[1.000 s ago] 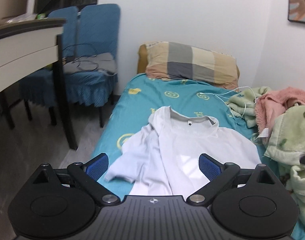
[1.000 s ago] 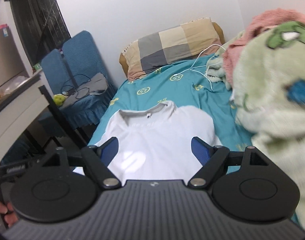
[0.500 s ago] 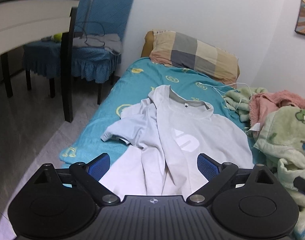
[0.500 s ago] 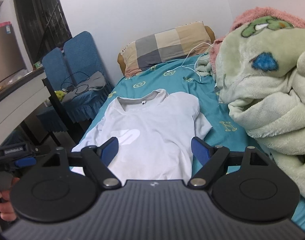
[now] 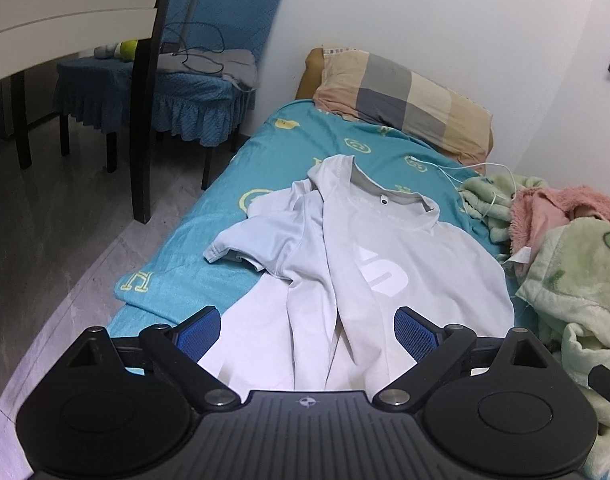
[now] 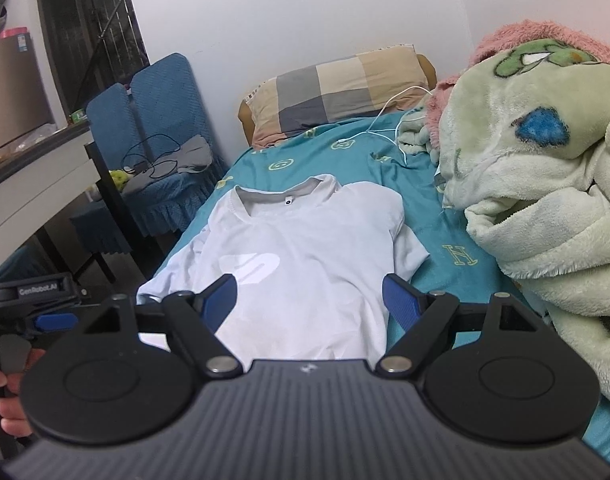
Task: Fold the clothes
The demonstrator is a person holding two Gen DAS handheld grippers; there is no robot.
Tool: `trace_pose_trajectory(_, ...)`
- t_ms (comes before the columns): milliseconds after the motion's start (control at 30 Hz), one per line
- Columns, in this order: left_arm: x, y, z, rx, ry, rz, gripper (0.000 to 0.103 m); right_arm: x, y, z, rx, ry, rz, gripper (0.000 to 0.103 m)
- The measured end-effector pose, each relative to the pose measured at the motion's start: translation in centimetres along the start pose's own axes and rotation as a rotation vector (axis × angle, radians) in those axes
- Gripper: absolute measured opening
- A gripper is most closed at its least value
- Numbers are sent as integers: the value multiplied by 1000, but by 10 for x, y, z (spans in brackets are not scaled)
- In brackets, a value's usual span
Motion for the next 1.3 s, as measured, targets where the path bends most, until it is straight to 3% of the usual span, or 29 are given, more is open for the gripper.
trace_pose_trajectory(500,14,0,18,-133,34,48,91,3,-1,-8,47,-8,13,81)
trace_pose_trajectory(633,25,-3,29,-216,42,73,88,5,-1,-10,67,-12,24,81)
trace_pose_trajectory(900,72,-31,69,-435,43,82,83,12,0,-16,107,-21,53,82)
trace_pose_trajectory(1033,106,-43,88,-557,90,91,80,25,-1,-20,130,-22,80,81)
trace_pose_trajectory(1167,137,-56,92,-597,146,75,79,40,-1,-23,150,-24,112,82)
trace_pose_trajectory(1300,161,-74,88,-559,156,24,75,56,-1,-25,163,-29,135,82)
Point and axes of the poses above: each gripper's, at about its wrist camera, not at the fingertips, and x roughly the way its jaws point, z to its left, y to its underside, the point moved 3 cm from there along x, roughly the way its jaws point, and after that the axes turned 13 degrees about z, right-handed, at the moved point
